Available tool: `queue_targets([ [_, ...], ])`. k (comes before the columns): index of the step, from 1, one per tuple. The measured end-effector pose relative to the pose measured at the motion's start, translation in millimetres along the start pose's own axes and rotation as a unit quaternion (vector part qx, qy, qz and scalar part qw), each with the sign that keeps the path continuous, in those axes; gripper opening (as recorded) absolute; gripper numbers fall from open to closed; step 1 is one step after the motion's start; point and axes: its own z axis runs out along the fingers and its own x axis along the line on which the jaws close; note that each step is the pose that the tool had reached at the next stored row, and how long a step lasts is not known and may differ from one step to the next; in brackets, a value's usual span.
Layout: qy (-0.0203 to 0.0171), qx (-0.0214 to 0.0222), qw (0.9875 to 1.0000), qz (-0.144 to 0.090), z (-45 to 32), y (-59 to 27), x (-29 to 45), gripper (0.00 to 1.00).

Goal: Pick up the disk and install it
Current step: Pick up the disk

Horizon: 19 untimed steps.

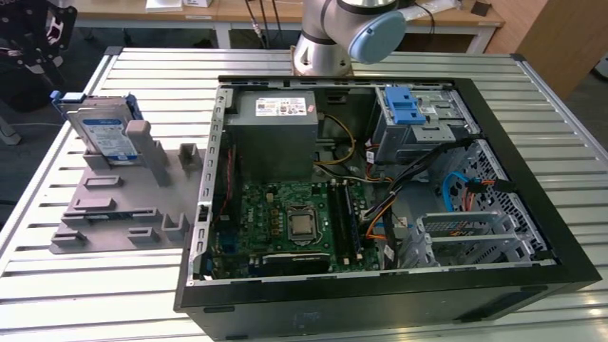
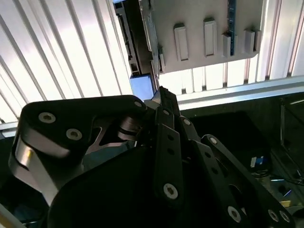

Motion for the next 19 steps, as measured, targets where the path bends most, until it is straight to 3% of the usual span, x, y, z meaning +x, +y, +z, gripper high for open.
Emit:
queue_targets([
  [3, 0.0009, 0.0004, 0.9996, -0.027, 0.2, 0.0, 0.0, 0.11],
  [6, 0.001, 0.0024, 0.9979, -0.065, 0.8, 0.0, 0.0, 0.11],
  [8, 0.0009, 0.0037, 0.9963, -0.086, 0.9, 0.0, 0.0, 0.11],
  [9, 0.0011, 0.0043, 0.9949, -0.101, 1.0, 0.0, 0.0, 0.11],
  [13, 0.0018, 0.0048, 0.9916, -0.129, 1.1, 0.0, 0.1, 0.11],
  [19, 0.0023, 0.0048, 0.9856, -0.169, 1.4, 0.0, 0.0, 0.11],
])
